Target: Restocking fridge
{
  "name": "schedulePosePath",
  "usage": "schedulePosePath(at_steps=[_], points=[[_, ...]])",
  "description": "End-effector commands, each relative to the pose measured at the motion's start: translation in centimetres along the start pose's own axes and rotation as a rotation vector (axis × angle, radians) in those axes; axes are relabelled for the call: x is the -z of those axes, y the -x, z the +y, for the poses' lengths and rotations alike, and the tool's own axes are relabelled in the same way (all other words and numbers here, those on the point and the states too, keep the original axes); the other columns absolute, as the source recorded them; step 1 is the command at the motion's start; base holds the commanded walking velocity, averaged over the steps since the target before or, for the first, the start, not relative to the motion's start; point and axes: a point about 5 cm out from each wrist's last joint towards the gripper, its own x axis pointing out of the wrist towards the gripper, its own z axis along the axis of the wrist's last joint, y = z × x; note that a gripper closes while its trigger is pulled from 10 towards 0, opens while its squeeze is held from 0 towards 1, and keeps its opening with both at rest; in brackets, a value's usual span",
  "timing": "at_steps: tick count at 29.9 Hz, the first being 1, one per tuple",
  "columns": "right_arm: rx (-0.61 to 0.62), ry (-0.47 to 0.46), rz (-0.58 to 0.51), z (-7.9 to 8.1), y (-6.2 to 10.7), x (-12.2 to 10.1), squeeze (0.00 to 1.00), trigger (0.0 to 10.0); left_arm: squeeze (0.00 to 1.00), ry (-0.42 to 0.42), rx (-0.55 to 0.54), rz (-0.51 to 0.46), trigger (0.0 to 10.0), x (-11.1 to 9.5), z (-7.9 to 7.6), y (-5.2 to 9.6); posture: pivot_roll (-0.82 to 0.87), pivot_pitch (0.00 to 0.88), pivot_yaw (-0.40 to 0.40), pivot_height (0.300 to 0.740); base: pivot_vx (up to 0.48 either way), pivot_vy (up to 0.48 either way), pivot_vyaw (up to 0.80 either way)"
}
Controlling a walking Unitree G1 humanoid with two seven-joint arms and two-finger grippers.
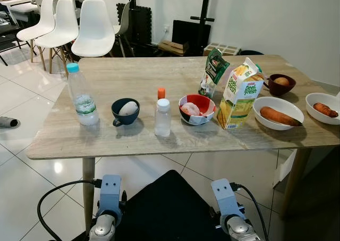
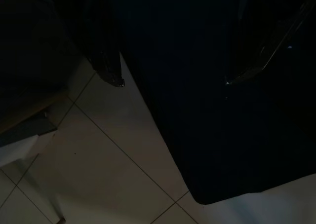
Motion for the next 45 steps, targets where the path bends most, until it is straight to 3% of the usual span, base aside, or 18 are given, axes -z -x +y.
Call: schedulePosePath(at_steps=[1,4,9,12,16,18,21,27,35,45], points=[[0.007,-0.017,0.002,-0.1,0.0,0.1,0.00,10.0,0.00,-0.008,0.013,0.005,10.0,0.3,-0.4,0.2,-0.07,0.016,-0.013,0.740,0.000,0.000,0.00],[0.011,-0.016,-0.001,-0.6,0.1,0.2,0.00,10.0,0.00,-0.026,0.034,-0.017,10.0,0.3,-0.3,0.3,-0.07,0.017,-0.009,0.740,0.000,0.000,0.00],[0.026,-0.030,-0.022,-3.1,0.2,0.5,0.00,10.0,0.00,-0.085,0.061,-0.029,10.0,1.8,1.5,1.5,-0.07,0.021,-0.005,0.740,0.000,0.000,0.00],[0.004,-0.038,-0.021,-3.6,0.3,0.7,0.00,10.0,0.00,-0.111,0.131,-0.054,10.0,2.0,1.5,2.0,-0.07,0.026,-0.004,0.740,0.000,0.000,0.00],[-0.076,-0.014,-0.029,-3.8,0.3,0.5,0.00,10.0,0.00,-0.149,0.258,-0.130,10.0,1.2,0.8,2.3,-0.07,0.029,-0.004,0.740,0.000,0.000,0.00],[-0.076,-0.014,-0.029,-3.8,0.3,0.5,0.00,10.0,0.00,-0.149,0.258,-0.130,10.0,1.2,0.8,2.3,-0.07,0.029,-0.004,0.740,0.000,0.000,0.00],[-0.150,0.005,-0.041,-3.6,0.2,-0.1,0.00,10.0,0.00,-0.201,0.362,-0.239,10.0,-0.9,-0.1,2.2,-0.07,0.029,-0.006,0.740,0.000,0.000,0.00],[-0.166,0.040,-0.030,-3.2,0.1,-0.2,0.00,10.0,0.00,-0.299,0.529,-0.360,10.0,-3.1,-2.2,2.6,-0.07,0.028,-0.010,0.740,0.000,0.000,0.00],[-0.180,0.044,-0.001,-2.8,0.3,0.8,0.00,10.0,0.00,-0.340,0.584,-0.390,10.0,-3.9,-2.9,2.9,-0.06,0.027,-0.009,0.740,0.000,0.000,0.00],[-0.190,0.061,0.045,-2.9,0.7,2.2,0.00,10.0,0.00,-0.413,0.678,-0.507,10.0,-7.4,-4.4,3.3,-0.07,0.018,-0.004,0.740,0.000,0.000,0.00]])
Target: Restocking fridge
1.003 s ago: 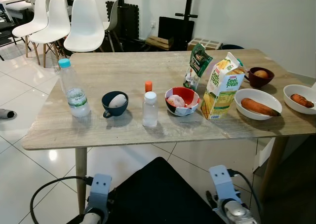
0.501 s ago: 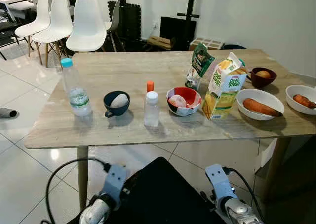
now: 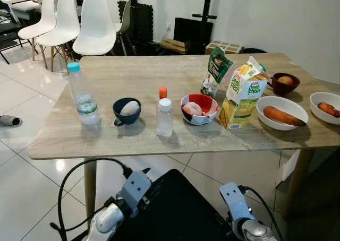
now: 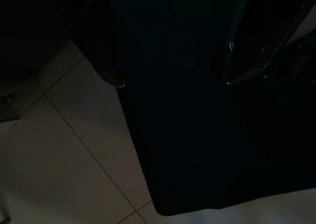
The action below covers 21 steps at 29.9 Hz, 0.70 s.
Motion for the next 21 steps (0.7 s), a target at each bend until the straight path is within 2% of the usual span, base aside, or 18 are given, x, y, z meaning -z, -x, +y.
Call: schedulePosePath(at_steps=[1,4,5,9,11,14,15,16,18,21], points=[[-0.004,0.001,0.028,0.0,0.1,0.6,0.00,10.0,0.00,-0.013,0.021,0.013,10.0,0.0,0.0,0.1,-0.07,0.018,-0.004,0.740,0.000,0.000,0.00],[-0.022,-0.037,0.031,-0.5,0.3,0.9,0.00,10.0,0.00,-0.024,0.017,0.016,10.0,0.0,0.1,-0.2,-0.07,0.013,-0.002,0.740,0.000,0.000,0.00],[-0.043,-0.076,0.017,-1.2,0.6,0.8,0.00,10.0,0.00,-0.032,0.003,0.036,10.0,0.4,0.2,-0.2,-0.07,0.011,-0.004,0.740,0.000,0.000,0.00],[-0.059,-0.112,0.006,-1.6,0.7,0.8,0.00,10.0,0.00,-0.035,0.001,0.046,10.0,0.6,0.2,-0.1,-0.07,0.011,-0.004,0.740,0.000,0.000,0.00],[-0.126,-0.190,-0.045,-2.9,1.1,0.1,0.00,10.0,0.00,-0.036,0.000,0.058,10.0,0.7,0.2,0.0,-0.07,0.008,-0.003,0.740,0.000,0.000,0.00],[-0.176,-0.223,-0.074,-3.4,1.3,-0.3,0.00,10.0,0.00,-0.035,0.000,0.059,10.0,0.7,0.2,0.1,-0.07,0.007,-0.002,0.740,0.000,0.000,0.00],[-0.254,-0.266,-0.112,-3.9,1.6,-1.0,0.00,10.0,0.00,-0.035,0.001,0.062,10.0,0.6,0.2,0.1,-0.08,0.007,-0.001,0.740,0.000,0.000,0.00],[-0.418,-0.348,-0.201,-4.7,2.3,-2.5,0.00,10.0,0.00,-0.036,0.005,0.066,10.0,0.6,0.2,0.1,-0.08,0.005,-0.001,0.740,0.000,0.000,0.00],[-0.463,-0.370,-0.229,-4.8,2.5,-2.9,0.00,10.0,0.00,-0.036,0.006,0.067,10.0,0.6,0.2,0.0,-0.08,0.005,-0.001,0.740,0.000,0.000,0.00],[-0.531,-0.438,-0.349,-5.7,3.1,-4.8,0.00,10.0,0.00,-0.037,0.002,0.063,10.0,0.5,0.3,-0.1,-0.08,0.005,-0.002,0.740,0.000,0.000,0.00]])
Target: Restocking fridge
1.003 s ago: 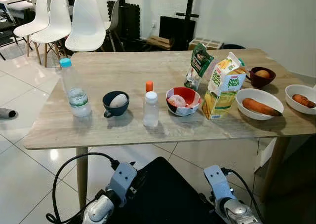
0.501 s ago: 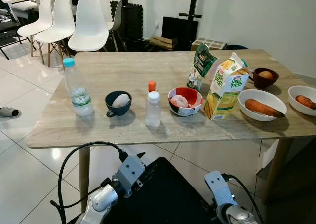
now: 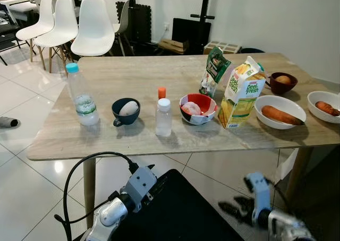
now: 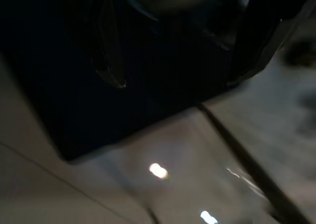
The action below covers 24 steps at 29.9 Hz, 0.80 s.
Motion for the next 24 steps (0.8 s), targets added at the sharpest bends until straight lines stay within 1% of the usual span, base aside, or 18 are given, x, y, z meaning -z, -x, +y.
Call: schedulePosePath(at_steps=[1,5,9,11,13,14,16,18,19,21,24], points=[[-0.051,-0.036,-0.081,0.1,0.1,-1.5,0.00,10.0,0.00,-0.022,0.014,0.027,10.0,0.3,0.1,0.2,-0.08,0.007,-0.004,0.740,0.000,0.000,0.00],[-0.110,-0.072,-0.129,0.5,-0.1,-2.2,0.00,10.0,0.00,-0.023,0.010,0.027,10.0,0.3,0.2,0.1,-0.08,0.008,-0.006,0.740,0.000,0.000,0.00],[-0.139,-0.080,-0.131,0.7,0.0,-2.3,0.00,10.0,0.00,-0.025,0.011,0.033,10.0,0.4,0.1,0.3,-0.08,0.010,-0.007,0.740,0.000,0.000,0.00],[-0.166,-0.078,-0.151,1.0,0.0,-2.7,0.00,10.0,0.00,-0.025,0.012,0.041,10.0,0.6,0.0,0.4,-0.08,0.011,-0.006,0.740,0.000,0.000,0.00],[-0.211,-0.096,-0.242,1.4,0.3,-4.3,0.00,10.0,0.00,-0.029,0.016,0.059,10.0,0.9,-0.1,0.5,-0.07,0.013,-0.005,0.740,0.000,0.000,0.00],[-0.211,-0.096,-0.242,1.4,0.3,-4.3,0.00,10.0,0.00,-0.029,0.016,0.059,10.0,0.9,-0.1,0.5,-0.07,0.013,-0.005,0.740,0.000,0.000,0.00],[-0.259,-0.114,-0.340,1.8,0.7,-5.9,0.00,10.0,0.00,-0.032,0.022,0.072,10.0,1.1,-0.2,0.6,-0.08,0.016,-0.002,0.740,0.000,0.000,0.00],[-0.292,-0.113,-0.429,2.2,1.2,-7.7,0.00,10.0,0.00,-0.030,0.024,0.074,10.0,1.2,-0.3,0.6,-0.08,0.016,0.000,0.740,0.000,0.000,0.00],[-0.292,-0.113,-0.429,2.2,1.2,-7.7,0.00,10.0,0.00,-0.030,0.024,0.074,10.0,1.2,-0.3,0.6,-0.08,0.016,0.000,0.740,0.000,0.000,0.00],[-0.319,-0.092,-0.455,2.6,1.4,-8.7,0.00,10.0,0.00,-0.029,0.027,0.075,10.0,1.2,-0.3,0.5,-0.08,0.016,0.001,0.740,0.000,0.000,0.00],[-0.345,-0.067,-0.448,3.0,1.6,-9.1,0.00,10.0,0.00,-0.030,0.031,0.075,10.0,1.2,-0.4,0.5,-0.08,0.015,0.000,0.740,0.000,0.000,0.00]])
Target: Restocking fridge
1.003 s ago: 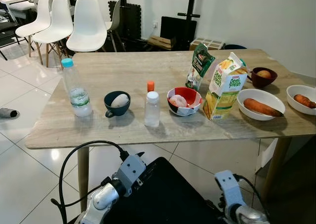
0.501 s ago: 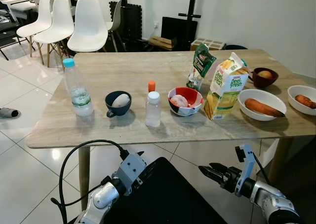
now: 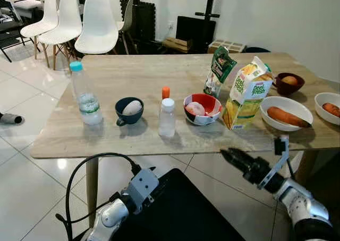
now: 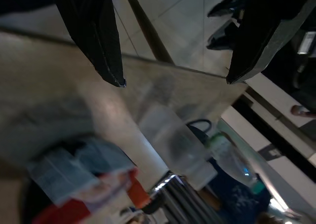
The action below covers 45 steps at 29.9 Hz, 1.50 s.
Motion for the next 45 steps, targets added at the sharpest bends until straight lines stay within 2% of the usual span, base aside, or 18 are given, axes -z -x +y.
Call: schedulePosePath(at_steps=[1,5,15,21,22,25,26,27,29,32,33,37,38,39,40,41,42,45], points=[[-0.023,-0.007,0.006,0.4,0.0,-0.1,0.00,10.0,0.00,-0.010,0.012,0.041,10.0,0.7,0.0,0.4,-0.08,0.016,0.000,0.740,0.000,0.000,0.00],[-0.030,-0.005,-0.002,0.7,0.0,-0.4,0.00,10.0,0.00,-0.012,0.013,0.041,10.0,0.7,0.0,0.4,-0.08,0.016,0.000,0.740,0.000,0.000,0.00],[-0.138,0.092,-0.080,3.5,-1.7,-3.9,0.00,10.0,0.00,-0.013,0.023,0.058,10.0,1.1,-0.3,0.5,-0.08,0.018,0.003,0.740,0.000,0.000,0.00],[-0.179,0.309,0.019,5.9,-4.8,-4.5,0.00,10.0,0.00,0.004,0.005,0.070,10.0,1.4,-0.4,0.4,-0.08,0.019,0.007,0.740,0.000,0.000,0.00],[-0.179,0.309,0.019,5.9,-4.8,-4.5,0.00,10.0,0.00,0.004,0.005,0.070,10.0,1.4,-0.4,0.4,-0.08,0.019,0.007,0.740,0.000,0.000,0.00],[-0.087,0.518,0.078,6.4,-7.8,-4.3,0.00,10.0,0.00,0.011,-0.003,0.069,10.0,1.3,-0.5,0.2,-0.08,0.019,0.005,0.740,0.000,0.000,0.00],[0.003,0.597,0.094,5.9,-8.8,-4.3,0.00,10.0,0.00,0.012,-0.006,0.068,10.0,1.3,-0.5,0.2,-0.08,0.019,0.005,0.740,0.000,0.000,0.00],[0.003,0.597,0.094,5.9,-8.8,-4.3,0.00,10.0,0.00,0.012,-0.006,0.068,10.0,1.3,-0.5,0.2,-0.08,0.019,0.005,0.740,0.000,0.000,0.00],[0.167,0.778,0.141,4.9,-10.4,-4.0,0.04,10.0,0.00,0.015,-0.015,0.069,10.0,1.3,-0.5,0.2,-0.08,0.019,0.003,0.740,0.000,0.000,0.00],[0.204,0.827,0.147,4.8,-10.8,-3.9,0.04,10.0,0.00,0.015,-0.019,0.069,10.0,1.4,-0.5,0.2,-0.08,0.019,0.003,0.740,0.000,0.000,0.00],[0.224,0.831,0.122,4.8,-11.1,-4.0,0.09,10.0,0.00,0.014,-0.026,0.068,10.0,1.4,-0.5,0.2,-0.08,0.020,0.002,0.740,0.000,0.000,0.00],[0.250,0.769,0.057,5.5,-12.9,-4.2,0.09,10.0,0.00,0.031,-0.104,0.064,10.0,1.5,0.1,0.4,-0.07,0.024,-0.001,0.740,0.000,0.000,0.00],[0.246,0.745,0.058,5.7,-13.4,-4.0,0.16,10.0,0.00,0.038,-0.115,0.067,10.0,1.5,0.2,0.4,-0.07,0.024,-0.001,0.740,0.000,0.000,0.00],[0.246,0.745,0.058,5.7,-13.4,-4.0,0.16,10.0,0.00,0.038,-0.115,0.067,10.0,1.5,0.2,0.4,-0.07,0.024,-0.001,0.740,0.000,0.000,0.00],[0.243,0.720,0.053,5.8,-13.9,-3.8,0.64,10.0,0.00,0.041,-0.122,0.069,10.0,1.6,0.3,0.4,-0.07,0.024,-0.001,0.740,0.000,0.000,0.00],[0.243,0.692,0.047,5.9,-14.3,-3.6,0.88,10.0,0.00,0.043,-0.125,0.071,10.0,1.6,0.3,0.4,-0.07,0.024,-0.001,0.740,0.000,0.000,0.00],[0.239,0.659,0.037,6.1,-14.6,-3.5,1.00,10.0,0.00,0.045,-0.128,0.071,10.0,1.6,0.3,0.4,-0.07,0.026,-0.003,0.740,0.000,0.000,0.00],[0.211,0.570,0.011,6.7,-15.7,-3.2,1.00,10.0,0.00,0.049,-0.134,0.070,10.0,1.6,0.4,0.4,-0.07,0.030,-0.004,0.740,0.000,0.000,0.00]])
